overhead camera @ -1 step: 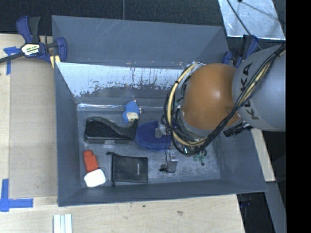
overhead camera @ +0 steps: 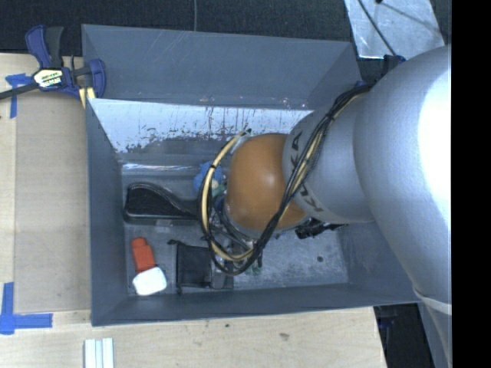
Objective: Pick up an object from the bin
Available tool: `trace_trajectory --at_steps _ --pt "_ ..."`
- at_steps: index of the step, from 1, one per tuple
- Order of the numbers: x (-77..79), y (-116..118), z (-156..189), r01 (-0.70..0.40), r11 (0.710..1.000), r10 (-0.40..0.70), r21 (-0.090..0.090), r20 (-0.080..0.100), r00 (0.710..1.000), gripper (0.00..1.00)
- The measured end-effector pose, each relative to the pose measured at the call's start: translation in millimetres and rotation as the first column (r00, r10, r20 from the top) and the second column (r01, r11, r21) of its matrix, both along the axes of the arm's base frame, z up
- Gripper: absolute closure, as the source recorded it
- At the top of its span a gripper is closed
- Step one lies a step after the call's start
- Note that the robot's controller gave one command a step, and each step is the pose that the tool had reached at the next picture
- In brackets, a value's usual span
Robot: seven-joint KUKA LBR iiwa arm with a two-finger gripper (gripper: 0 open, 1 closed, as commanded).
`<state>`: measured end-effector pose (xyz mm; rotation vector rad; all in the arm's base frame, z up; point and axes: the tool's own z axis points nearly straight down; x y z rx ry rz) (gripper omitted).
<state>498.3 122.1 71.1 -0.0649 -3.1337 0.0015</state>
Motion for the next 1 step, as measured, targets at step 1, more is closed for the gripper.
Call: trace_trajectory --at_steps 1 --pt "2.6 -1.8 4.2 0.003 1.000 -0.003 0.001 0.008 1.000 1.00"
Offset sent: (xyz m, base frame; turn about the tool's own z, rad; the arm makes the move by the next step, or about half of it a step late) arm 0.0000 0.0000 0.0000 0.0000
